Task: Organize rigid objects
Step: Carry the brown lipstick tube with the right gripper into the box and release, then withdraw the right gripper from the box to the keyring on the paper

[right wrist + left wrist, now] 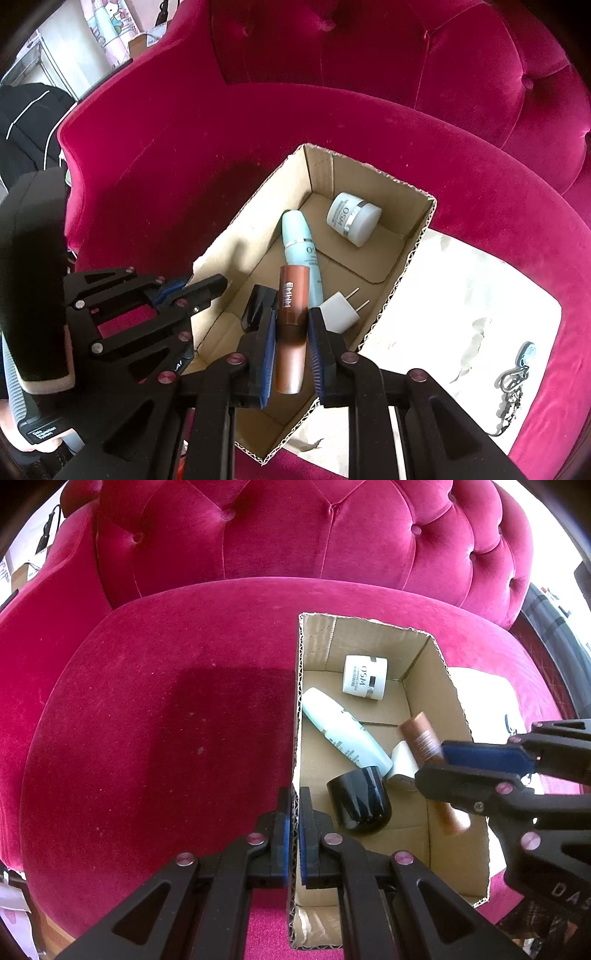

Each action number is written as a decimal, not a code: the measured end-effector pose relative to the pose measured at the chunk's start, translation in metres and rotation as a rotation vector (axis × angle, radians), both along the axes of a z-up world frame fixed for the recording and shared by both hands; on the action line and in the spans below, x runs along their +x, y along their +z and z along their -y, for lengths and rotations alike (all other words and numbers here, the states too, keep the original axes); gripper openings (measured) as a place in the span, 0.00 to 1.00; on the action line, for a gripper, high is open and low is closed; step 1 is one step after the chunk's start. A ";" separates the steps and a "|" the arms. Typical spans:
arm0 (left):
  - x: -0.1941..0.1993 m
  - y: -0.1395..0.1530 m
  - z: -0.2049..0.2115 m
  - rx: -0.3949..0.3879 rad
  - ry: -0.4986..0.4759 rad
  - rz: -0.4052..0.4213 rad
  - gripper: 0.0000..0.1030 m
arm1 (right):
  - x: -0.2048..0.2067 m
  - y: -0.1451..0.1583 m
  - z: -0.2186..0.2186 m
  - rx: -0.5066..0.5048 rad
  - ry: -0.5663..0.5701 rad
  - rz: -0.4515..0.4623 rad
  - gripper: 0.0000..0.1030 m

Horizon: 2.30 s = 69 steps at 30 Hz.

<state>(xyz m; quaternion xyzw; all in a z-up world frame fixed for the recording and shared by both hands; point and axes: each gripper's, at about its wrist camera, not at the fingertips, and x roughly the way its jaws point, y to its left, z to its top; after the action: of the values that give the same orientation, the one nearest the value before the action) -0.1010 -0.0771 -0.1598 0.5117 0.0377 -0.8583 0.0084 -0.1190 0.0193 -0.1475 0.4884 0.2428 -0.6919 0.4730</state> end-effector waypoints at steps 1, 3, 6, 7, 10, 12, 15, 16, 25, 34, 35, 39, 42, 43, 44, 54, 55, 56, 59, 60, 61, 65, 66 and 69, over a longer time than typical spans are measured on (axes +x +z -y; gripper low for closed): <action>0.000 0.000 0.000 0.000 0.000 0.000 0.03 | 0.000 0.001 -0.001 -0.004 -0.001 0.000 0.35; 0.001 0.000 0.001 0.000 0.000 0.000 0.03 | -0.002 0.005 -0.004 -0.022 -0.014 -0.014 0.55; 0.000 -0.001 0.002 0.001 0.002 0.001 0.03 | -0.004 0.007 -0.007 -0.027 -0.029 -0.033 0.62; 0.000 -0.001 0.001 -0.001 0.001 0.000 0.03 | -0.004 0.007 -0.007 -0.023 -0.037 -0.049 0.72; 0.000 -0.002 0.002 0.001 0.002 0.001 0.03 | -0.006 0.008 -0.010 -0.029 -0.050 -0.075 0.94; 0.000 -0.002 0.002 0.000 0.002 0.001 0.03 | -0.007 0.009 -0.011 -0.028 -0.059 -0.080 0.98; 0.000 -0.003 0.003 0.001 0.003 0.002 0.03 | -0.009 0.009 -0.014 -0.028 -0.074 -0.090 0.99; -0.001 -0.003 0.002 0.001 0.003 0.002 0.03 | -0.010 0.009 -0.015 -0.026 -0.078 -0.091 0.99; -0.002 -0.003 0.000 -0.001 0.002 0.003 0.03 | -0.015 0.014 -0.027 -0.040 -0.119 -0.099 0.99; -0.005 -0.004 0.001 -0.002 0.005 0.004 0.03 | -0.039 0.026 -0.042 -0.030 -0.201 -0.144 1.00; -0.005 -0.004 0.002 -0.003 0.005 0.004 0.03 | -0.042 0.025 -0.044 -0.027 -0.214 -0.146 1.00; -0.005 -0.004 0.002 -0.004 0.005 0.004 0.03 | -0.060 0.029 -0.061 -0.024 -0.271 -0.144 1.00; 0.003 -0.002 0.002 -0.007 0.005 0.003 0.03 | -0.069 0.030 -0.067 -0.018 -0.305 -0.148 1.00; 0.002 -0.002 0.003 -0.008 0.004 0.003 0.03 | -0.071 0.031 -0.068 -0.017 -0.313 -0.147 1.00; 0.002 -0.002 0.002 -0.007 0.004 0.003 0.03 | -0.073 0.034 -0.072 -0.015 -0.322 -0.150 1.00; 0.000 -0.003 0.004 -0.010 0.005 0.003 0.03 | -0.095 0.027 -0.106 0.035 -0.423 -0.162 1.00; 0.000 -0.003 0.004 -0.010 0.005 0.003 0.03 | -0.098 0.025 -0.110 0.039 -0.435 -0.158 1.00; -0.001 -0.003 0.004 -0.011 0.004 0.003 0.03 | -0.100 0.024 -0.113 0.043 -0.444 -0.157 1.00; -0.001 -0.004 0.006 -0.012 0.005 0.003 0.03 | -0.105 0.021 -0.122 0.055 -0.467 -0.160 1.00; -0.001 -0.004 0.003 -0.012 0.006 0.002 0.03 | -0.107 0.019 -0.124 0.059 -0.473 -0.158 1.00; -0.001 -0.004 0.004 -0.012 0.005 0.002 0.03 | -0.109 0.017 -0.127 0.065 -0.478 -0.156 1.00; 0.000 -0.004 0.003 -0.012 0.007 0.003 0.03 | -0.116 0.007 -0.137 0.094 -0.506 -0.147 1.00; -0.009 -0.006 -0.005 -0.013 0.007 0.003 0.03 | -0.118 0.004 -0.141 0.100 -0.515 -0.143 1.00; -0.009 -0.006 -0.005 -0.013 0.006 0.003 0.03 | -0.122 -0.003 -0.148 0.112 -0.535 -0.133 1.00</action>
<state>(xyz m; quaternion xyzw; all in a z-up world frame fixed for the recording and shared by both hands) -0.1096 -0.0723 -0.1662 0.5128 0.0338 -0.8577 0.0145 -0.2411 0.1673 -0.1504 0.5140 0.1737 -0.8083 0.2287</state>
